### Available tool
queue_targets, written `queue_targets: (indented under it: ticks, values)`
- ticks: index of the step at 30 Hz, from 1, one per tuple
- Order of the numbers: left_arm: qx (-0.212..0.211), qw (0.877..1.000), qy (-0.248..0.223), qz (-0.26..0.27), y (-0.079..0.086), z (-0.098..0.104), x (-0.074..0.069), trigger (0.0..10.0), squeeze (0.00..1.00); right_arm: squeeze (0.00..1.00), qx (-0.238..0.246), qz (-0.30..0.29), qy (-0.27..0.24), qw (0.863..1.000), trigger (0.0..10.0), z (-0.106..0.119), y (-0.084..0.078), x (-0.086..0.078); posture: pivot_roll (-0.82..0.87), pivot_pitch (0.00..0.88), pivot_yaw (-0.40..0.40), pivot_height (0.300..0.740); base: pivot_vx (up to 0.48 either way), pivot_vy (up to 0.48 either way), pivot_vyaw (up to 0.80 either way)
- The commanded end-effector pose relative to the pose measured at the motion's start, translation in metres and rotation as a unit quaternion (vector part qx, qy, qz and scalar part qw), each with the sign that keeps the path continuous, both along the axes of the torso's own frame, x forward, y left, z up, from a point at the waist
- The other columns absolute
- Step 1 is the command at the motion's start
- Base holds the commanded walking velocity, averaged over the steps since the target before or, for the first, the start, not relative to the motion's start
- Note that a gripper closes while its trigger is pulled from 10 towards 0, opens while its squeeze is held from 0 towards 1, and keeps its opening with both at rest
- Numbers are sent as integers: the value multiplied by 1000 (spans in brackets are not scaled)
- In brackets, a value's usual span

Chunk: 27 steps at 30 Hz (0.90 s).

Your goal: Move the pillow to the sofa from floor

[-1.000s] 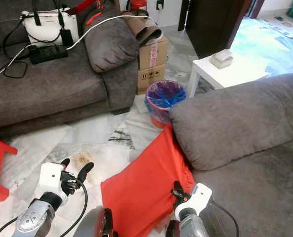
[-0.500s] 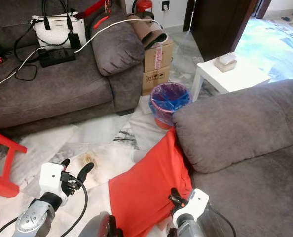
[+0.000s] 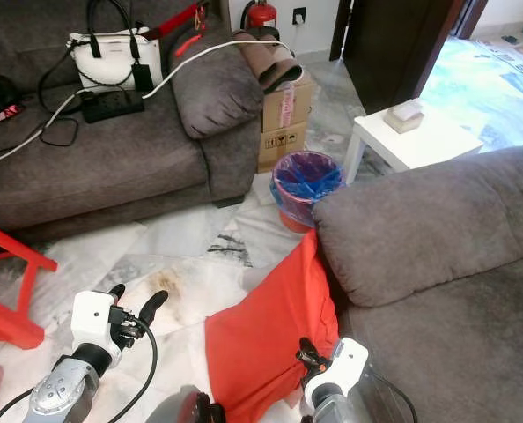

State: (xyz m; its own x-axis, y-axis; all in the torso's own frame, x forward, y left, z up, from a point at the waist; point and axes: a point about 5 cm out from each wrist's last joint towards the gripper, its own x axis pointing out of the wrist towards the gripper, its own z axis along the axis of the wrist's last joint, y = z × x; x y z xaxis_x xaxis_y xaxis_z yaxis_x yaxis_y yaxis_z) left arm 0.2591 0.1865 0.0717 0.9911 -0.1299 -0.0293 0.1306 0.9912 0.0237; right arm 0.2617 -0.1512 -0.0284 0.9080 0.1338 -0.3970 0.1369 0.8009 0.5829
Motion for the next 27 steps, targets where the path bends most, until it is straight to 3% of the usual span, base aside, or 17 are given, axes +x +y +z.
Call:
queue_targets:
  ticks: [1,27]
  values:
    - [0,1000,5,8,4,-4,-4,10000,0,0,-19,-14,-71,997,10000,23,-13,19,164,173,-4,740,0,0,0]
    - [0,1000,6,8,4,-4,-3,10000,0,0,-19,-23,-68,997,10000,23,-15,20,165,168,-3,740,0,0,0]
